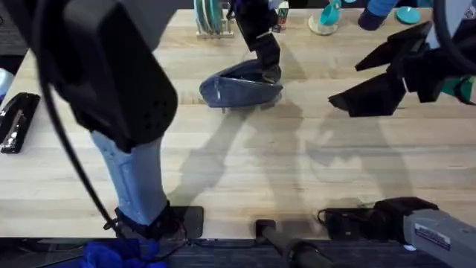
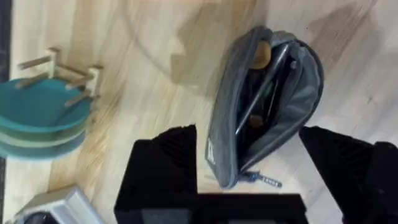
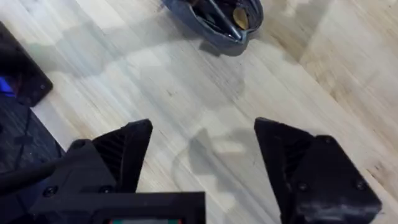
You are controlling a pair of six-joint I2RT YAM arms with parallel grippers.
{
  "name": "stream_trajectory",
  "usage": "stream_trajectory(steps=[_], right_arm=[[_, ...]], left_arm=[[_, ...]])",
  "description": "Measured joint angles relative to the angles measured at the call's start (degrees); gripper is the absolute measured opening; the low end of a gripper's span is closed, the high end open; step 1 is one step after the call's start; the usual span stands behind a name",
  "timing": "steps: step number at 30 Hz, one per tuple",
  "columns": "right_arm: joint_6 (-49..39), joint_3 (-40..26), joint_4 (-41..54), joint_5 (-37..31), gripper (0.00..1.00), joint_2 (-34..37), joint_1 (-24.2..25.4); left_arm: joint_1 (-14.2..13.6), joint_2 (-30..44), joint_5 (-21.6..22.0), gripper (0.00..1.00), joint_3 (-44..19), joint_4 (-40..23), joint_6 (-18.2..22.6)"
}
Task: Unzip the bag, pick up the pens from the table one at a time and place them inside, then zip the bag closed.
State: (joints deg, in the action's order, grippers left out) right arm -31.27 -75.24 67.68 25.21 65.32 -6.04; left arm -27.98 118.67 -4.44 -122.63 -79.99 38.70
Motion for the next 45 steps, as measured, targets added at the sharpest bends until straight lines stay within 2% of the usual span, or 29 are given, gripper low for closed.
stream_trajectory(steps=[3, 7, 11, 17, 23, 27, 30, 32, 38, 40, 45], right_arm=[[0.00, 0.00, 0.00, 0.00, 0.997, 0.00, 0.00], [0.00, 0.00, 0.00, 0.00, 0.997, 0.00, 0.00], [0.00, 0.00, 0.00, 0.00, 0.998, 0.00, 0.00], [0.00, 0.00, 0.00, 0.00, 0.997, 0.00, 0.00], [0.00, 0.00, 0.00, 0.00, 0.998, 0.00, 0.00], [0.00, 0.00, 0.00, 0.00, 0.997, 0.00, 0.00], [0.00, 0.00, 0.00, 0.00, 0.997, 0.00, 0.00], [0.00, 0.00, 0.00, 0.00, 0.997, 0.00, 0.00], [0.00, 0.00, 0.00, 0.00, 0.997, 0.00, 0.00], [0.00, 0.00, 0.00, 0.00, 0.997, 0.00, 0.00], [0.00, 0.00, 0.00, 0.00, 0.998, 0.00, 0.00]], left_arm=[[1.73, -3.58, -0.53, 0.995, 0.23, 0.01, -0.14], [5.90, -12.27, -2.21, 0.995, 1.87, -0.02, -0.16], [9.78, -21.53, -2.92, 0.995, 6.03, 0.07, -0.16], [12.68, -31.76, -3.04, 0.994, 16.25, 1.40, -0.16], [14.05, -40.43, 0.10, 0.993, 26.46, 2.38, -0.22], [14.05, -46.47, 3.32, 0.993, 31.24, 2.10, -3.55], [14.05, -50.08, 5.73, 0.993, 33.43, -1.38, -7.65], [14.20, -51.53, 6.51, 0.993, 34.55, -3.67, -10.07], [15.63, -52.52, 7.51, 0.993, 35.60, -3.67, -15.90], [16.86, -52.52, 7.51, 0.993, 35.60, -3.62, -17.03], [22.71, -52.52, 7.41, 0.994, 35.63, -3.30, -18.63]])
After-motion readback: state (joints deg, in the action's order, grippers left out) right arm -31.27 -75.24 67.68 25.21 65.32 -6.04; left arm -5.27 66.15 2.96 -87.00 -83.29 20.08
